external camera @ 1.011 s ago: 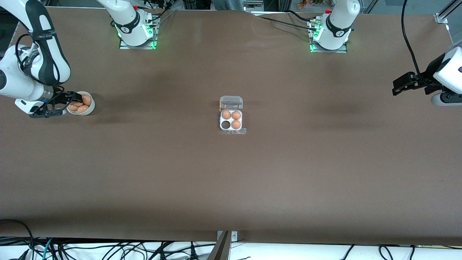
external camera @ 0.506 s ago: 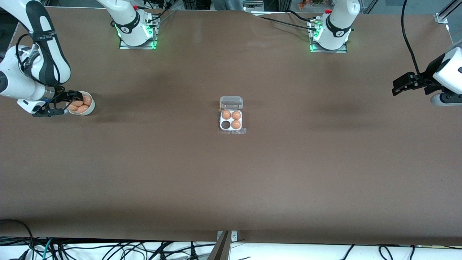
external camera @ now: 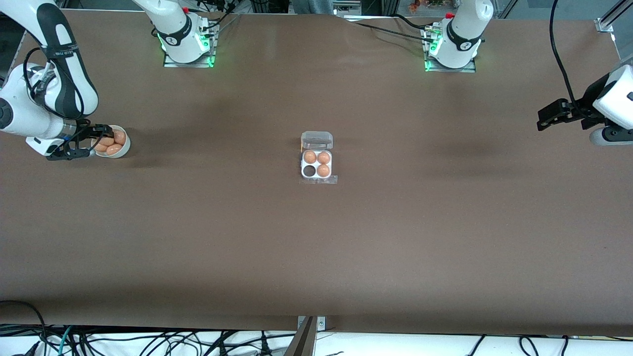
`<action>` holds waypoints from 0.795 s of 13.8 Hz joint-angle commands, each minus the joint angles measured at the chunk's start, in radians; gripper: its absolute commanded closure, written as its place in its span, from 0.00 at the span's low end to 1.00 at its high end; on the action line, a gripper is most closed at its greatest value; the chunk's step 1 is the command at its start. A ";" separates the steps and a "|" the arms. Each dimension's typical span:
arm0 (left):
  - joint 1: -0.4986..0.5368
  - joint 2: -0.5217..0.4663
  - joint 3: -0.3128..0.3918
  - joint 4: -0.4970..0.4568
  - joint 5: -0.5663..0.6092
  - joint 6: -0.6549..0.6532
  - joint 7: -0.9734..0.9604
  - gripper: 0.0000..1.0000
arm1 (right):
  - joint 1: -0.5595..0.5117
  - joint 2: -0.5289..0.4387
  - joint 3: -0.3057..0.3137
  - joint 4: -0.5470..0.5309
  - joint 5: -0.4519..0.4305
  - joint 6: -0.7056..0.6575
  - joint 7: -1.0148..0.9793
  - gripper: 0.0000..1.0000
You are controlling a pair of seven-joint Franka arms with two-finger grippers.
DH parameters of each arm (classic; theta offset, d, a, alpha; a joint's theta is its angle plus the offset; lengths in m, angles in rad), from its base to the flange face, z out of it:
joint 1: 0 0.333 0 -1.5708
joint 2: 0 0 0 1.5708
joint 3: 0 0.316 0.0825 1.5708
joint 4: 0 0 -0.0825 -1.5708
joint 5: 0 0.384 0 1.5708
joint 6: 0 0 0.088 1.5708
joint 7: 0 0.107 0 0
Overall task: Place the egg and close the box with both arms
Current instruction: 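Close the right gripper around one brown egg in the bowl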
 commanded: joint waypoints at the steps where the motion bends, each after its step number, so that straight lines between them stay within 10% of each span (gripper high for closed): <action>1: -0.001 0.003 0.002 0.011 -0.019 -0.015 0.012 0.00 | -0.010 0.002 0.003 0.002 0.006 -0.006 -0.023 0.65; 11: -0.001 0.008 0.002 0.011 -0.017 -0.015 0.010 0.00 | 0.023 0.000 0.021 0.215 0.052 -0.321 0.026 0.71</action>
